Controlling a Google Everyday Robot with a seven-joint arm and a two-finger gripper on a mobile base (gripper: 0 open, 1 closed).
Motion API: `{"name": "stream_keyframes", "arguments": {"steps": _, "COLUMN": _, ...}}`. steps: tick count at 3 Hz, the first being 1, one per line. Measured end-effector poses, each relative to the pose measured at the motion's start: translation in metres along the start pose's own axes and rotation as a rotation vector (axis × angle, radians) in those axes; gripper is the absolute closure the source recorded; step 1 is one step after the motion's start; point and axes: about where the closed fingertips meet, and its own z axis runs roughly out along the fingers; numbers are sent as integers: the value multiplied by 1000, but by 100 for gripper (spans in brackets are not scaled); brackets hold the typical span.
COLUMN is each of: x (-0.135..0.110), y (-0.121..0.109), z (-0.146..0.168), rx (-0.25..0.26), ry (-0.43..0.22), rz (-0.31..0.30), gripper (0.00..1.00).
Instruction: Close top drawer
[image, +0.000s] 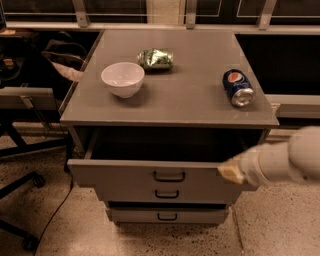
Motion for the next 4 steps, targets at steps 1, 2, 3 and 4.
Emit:
{"name": "stream_keyframes", "arguments": {"steps": 1, "x": -44, "y": -34, "z": 9, "rx": 47, "ry": -37, "rz": -3, "gripper": 100}}
{"name": "stream_keyframes", "arguments": {"steps": 2, "x": -51, "y": -36, "z": 9, "rx": 50, "ry": -44, "rz": -7, "gripper": 100}}
{"name": "stream_keyframes", "arguments": {"steps": 3, "x": -37, "y": -31, "z": 0, "rx": 60, "ry": -38, "rz": 20, "gripper": 100}}
{"name": "stream_keyframes", "arguments": {"steps": 4, "x": -13, "y": -26, "z": -14, "rx": 78, "ry": -27, "rz": 76, "gripper": 100}}
